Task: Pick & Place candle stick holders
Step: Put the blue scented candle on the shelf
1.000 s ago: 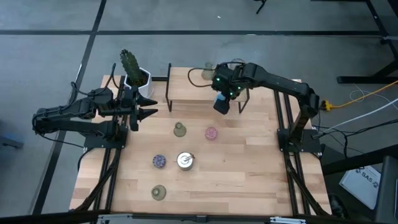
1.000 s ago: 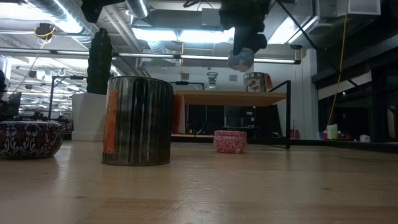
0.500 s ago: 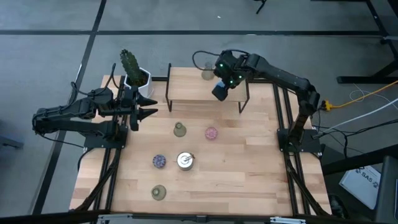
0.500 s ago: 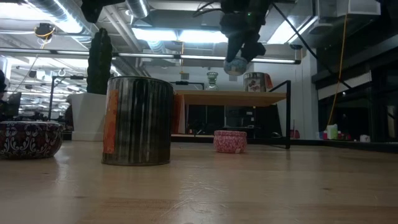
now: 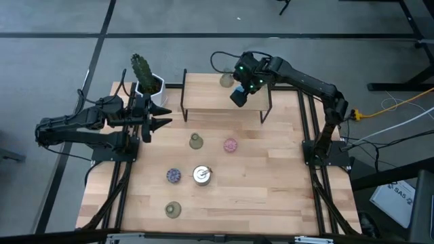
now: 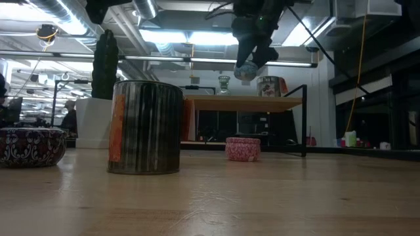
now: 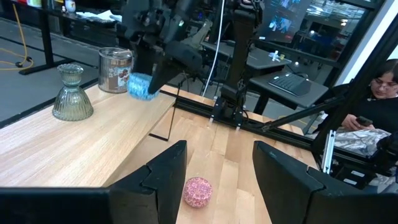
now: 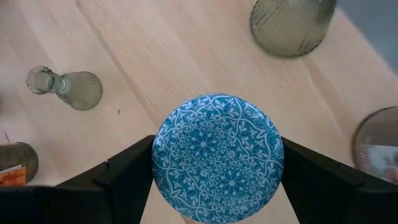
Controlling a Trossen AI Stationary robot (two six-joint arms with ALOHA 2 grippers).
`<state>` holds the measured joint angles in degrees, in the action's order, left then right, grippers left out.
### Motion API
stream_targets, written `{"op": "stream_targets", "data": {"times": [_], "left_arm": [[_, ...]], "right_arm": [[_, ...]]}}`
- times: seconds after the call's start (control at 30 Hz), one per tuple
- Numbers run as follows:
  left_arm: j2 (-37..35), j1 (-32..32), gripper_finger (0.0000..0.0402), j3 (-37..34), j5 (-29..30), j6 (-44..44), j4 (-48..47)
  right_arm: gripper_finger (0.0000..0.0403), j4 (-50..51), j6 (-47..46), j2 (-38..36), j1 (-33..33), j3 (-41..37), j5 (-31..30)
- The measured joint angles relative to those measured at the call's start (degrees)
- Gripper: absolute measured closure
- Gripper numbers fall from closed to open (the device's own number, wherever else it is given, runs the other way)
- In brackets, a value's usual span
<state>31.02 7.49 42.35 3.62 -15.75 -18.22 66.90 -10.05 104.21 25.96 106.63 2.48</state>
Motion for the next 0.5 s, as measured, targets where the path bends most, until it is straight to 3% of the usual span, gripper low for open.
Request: {"op": "stream_targets", "data": {"times": [0.5], "left_arm": [[-0.02, 0.00, 0.0222, 0.00, 0.00, 0.00, -0.02]], "right_arm": [[0.0101, -0.66, 0.25, 6.67, 0.21, 0.00, 0.72]]}}
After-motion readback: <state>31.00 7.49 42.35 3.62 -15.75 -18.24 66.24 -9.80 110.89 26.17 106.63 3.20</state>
